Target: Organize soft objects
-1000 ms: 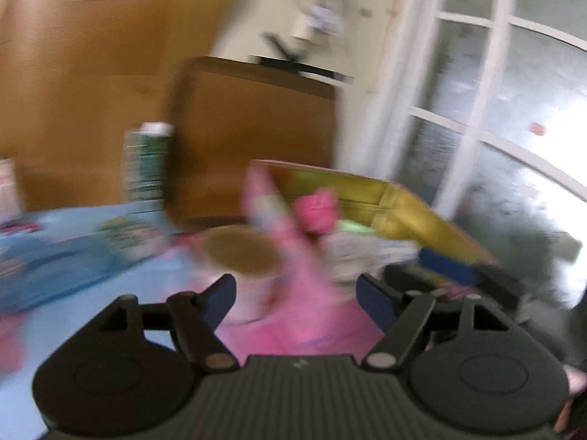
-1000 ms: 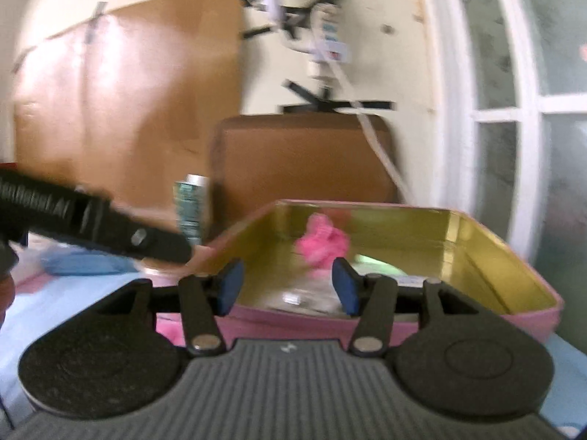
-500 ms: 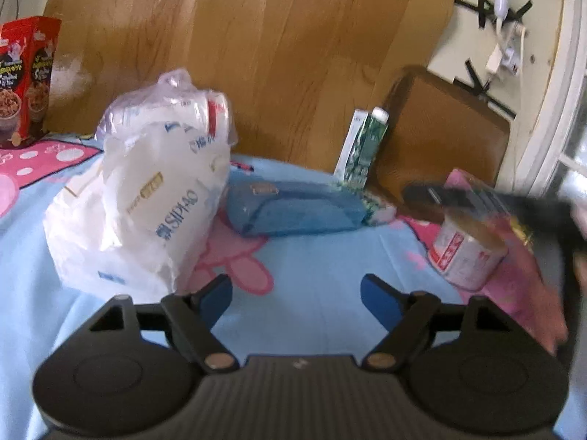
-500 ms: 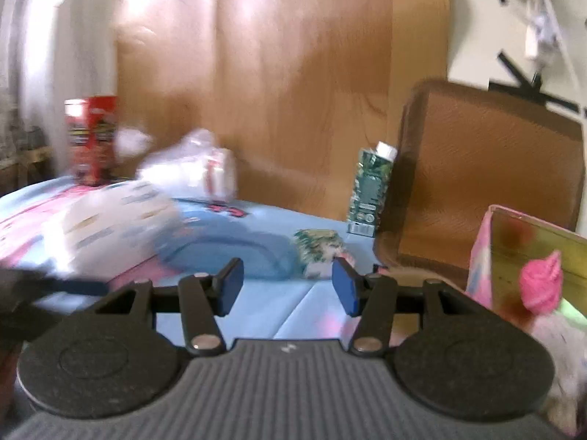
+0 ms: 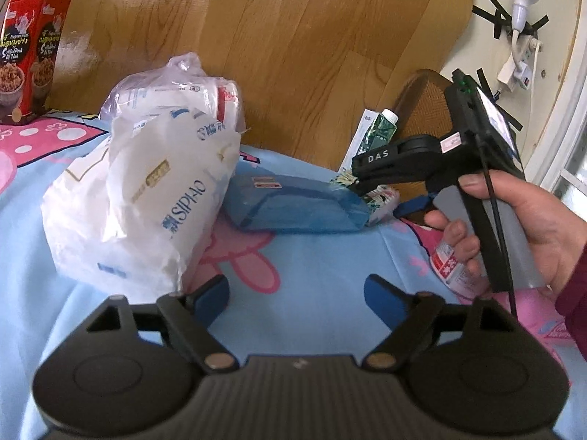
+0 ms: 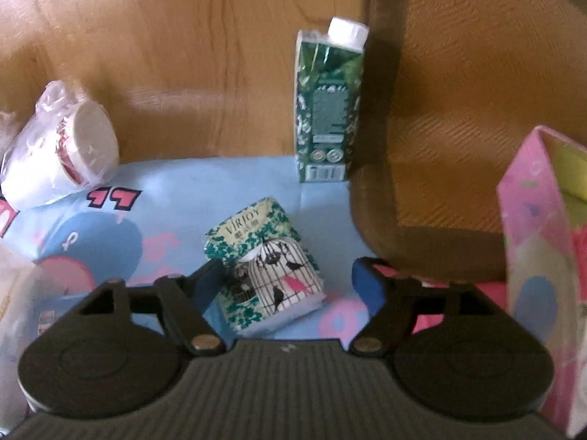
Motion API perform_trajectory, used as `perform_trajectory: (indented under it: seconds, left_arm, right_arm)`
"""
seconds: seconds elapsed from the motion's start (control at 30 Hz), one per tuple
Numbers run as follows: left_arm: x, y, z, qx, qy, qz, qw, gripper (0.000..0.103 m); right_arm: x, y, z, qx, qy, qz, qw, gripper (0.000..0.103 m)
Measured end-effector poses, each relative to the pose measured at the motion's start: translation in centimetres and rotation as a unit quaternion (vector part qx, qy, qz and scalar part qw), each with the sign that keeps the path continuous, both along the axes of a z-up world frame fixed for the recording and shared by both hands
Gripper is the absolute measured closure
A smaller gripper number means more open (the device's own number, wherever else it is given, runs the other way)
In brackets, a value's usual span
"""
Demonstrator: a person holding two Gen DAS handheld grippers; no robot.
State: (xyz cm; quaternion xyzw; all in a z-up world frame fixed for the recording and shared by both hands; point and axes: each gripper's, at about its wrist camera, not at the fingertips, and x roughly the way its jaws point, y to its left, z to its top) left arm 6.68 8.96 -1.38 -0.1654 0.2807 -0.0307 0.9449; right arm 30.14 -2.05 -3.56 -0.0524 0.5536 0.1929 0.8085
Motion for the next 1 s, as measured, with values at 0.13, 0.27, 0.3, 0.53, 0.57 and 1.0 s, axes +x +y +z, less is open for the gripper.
perform_trajectory:
  seconds: [0.13, 0.27, 0.3, 0.53, 0.57, 1.0]
  left_arm:
    - [-0.2, -0.1, 0.1, 0.003, -0.007, -0.001, 1.0, 0.015]
    - [-0.2, -0.2, 0.1, 0.003, -0.007, -0.001, 1.0, 0.015]
    - [-0.2, -0.2, 0.1, 0.003, -0.007, -0.001, 1.0, 0.015]
    - [-0.2, -0.1, 0.0, 0.004, -0.007, 0.002, 1.0, 0.014]
    - [-0.2, -0.1, 0.0, 0.005, -0.006, 0.002, 1.0, 0.014]
    - [0.0, -0.1, -0.1, 0.009, 0.009, 0.006, 0.9999, 0.009]
  right_arm:
    - [-0.8, 0.4, -0.4, 0.0, 0.012, 0.017, 1.0, 0.025]
    - [-2.5, 0.7, -0.2, -0.003, -0.013, 0.057, 0.998, 0.065]
    - [-2.8, 0.6, 0.1, -0.004, -0.015, 0.057, 0.998, 0.069]
    - [-4.2, -1.6, 2.8, 0.004, -0.104, 0.021, 0.994, 0.072]
    - [-4.6, -2.1, 3.5, 0.014, -0.116, 0.02, 0.993, 0.072]
    - [-13.3, -8.8, 6.2, 0.159, -0.03, 0.083, 0.983, 0.07]
